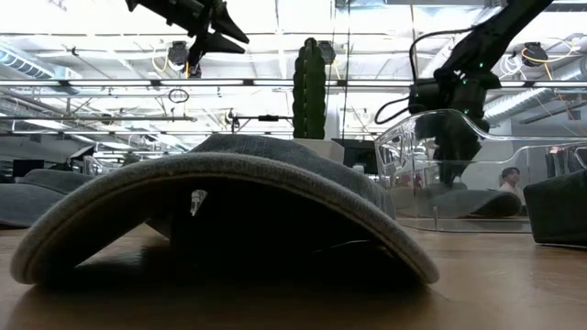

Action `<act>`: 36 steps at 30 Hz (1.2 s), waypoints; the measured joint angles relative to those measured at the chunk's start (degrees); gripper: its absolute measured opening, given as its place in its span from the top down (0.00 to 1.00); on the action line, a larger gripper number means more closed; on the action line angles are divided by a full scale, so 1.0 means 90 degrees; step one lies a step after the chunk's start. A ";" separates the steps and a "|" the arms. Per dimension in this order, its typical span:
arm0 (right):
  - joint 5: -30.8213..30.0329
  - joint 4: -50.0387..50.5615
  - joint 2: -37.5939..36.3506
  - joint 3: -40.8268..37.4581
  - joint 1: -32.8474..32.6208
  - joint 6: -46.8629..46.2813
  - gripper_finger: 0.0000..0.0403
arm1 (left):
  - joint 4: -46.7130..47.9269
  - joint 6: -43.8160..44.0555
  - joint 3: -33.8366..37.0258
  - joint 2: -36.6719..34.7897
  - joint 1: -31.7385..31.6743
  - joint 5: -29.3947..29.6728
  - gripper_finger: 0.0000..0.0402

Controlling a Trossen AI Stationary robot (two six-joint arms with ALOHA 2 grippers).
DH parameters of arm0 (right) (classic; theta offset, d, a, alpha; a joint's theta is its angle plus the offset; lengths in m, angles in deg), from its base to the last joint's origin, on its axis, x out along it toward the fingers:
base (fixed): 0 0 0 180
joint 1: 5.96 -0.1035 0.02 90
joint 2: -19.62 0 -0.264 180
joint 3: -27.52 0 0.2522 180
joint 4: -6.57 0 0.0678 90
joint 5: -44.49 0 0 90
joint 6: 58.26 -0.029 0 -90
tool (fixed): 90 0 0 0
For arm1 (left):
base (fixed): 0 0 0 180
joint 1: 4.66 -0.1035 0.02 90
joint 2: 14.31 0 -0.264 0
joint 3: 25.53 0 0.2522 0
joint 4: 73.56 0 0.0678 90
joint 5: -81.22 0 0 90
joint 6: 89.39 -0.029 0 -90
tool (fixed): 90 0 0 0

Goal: Pick & Place hat
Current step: Put the top gray cap into the bottom transparent bin

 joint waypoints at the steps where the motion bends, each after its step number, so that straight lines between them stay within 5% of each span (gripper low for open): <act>1: 0.0067 -0.0074 0.0030 -0.0037 -0.0002 -0.0027 0.47 | 0.0023 0.0036 0.0000 0.0000 0.0000 0.0002 0.68; 7: 0.0056 -0.0204 0.0274 -0.0172 0.0000 -0.0216 0.59 | 0.0114 0.0177 0.0000 0.0000 0.0000 0.0017 0.69; 15: 0.0046 -0.0383 0.0137 -0.0188 -0.0002 -0.0942 0.96 | 0.0119 0.0180 0.0000 0.0000 -0.0017 0.0027 0.73; 25: -0.1007 0.0842 -0.1474 0.0112 -0.0312 -0.1732 0.99 | 0.0119 0.0176 0.0000 0.0000 -0.0017 0.0018 0.75; 36: -0.1995 0.1955 -0.2641 0.2020 -0.2547 -0.4228 1.00 | 0.0119 0.0159 0.0000 0.0000 -0.0016 -0.0016 0.75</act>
